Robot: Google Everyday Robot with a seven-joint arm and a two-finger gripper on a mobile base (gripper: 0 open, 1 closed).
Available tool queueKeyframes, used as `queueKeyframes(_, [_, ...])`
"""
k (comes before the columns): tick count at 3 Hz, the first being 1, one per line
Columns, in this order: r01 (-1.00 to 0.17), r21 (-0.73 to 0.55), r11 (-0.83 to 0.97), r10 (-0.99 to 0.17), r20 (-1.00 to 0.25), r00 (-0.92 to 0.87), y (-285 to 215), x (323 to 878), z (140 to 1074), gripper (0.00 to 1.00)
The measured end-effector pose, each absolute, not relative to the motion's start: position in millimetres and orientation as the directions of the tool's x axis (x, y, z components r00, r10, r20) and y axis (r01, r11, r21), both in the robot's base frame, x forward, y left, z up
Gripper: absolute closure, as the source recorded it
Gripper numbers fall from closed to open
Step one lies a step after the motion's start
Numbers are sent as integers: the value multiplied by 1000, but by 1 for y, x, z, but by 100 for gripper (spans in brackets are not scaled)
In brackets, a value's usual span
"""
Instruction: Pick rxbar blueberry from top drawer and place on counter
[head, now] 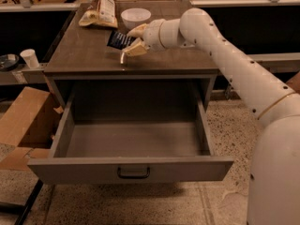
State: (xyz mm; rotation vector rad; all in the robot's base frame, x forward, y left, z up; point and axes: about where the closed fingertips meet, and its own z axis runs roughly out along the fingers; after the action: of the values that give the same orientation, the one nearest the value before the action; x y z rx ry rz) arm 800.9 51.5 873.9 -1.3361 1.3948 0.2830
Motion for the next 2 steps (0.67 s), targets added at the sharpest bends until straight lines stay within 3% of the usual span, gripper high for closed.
queueKeyframes(2, [-805, -481, 348, -521, -813, 261, 46, 816, 871, 11])
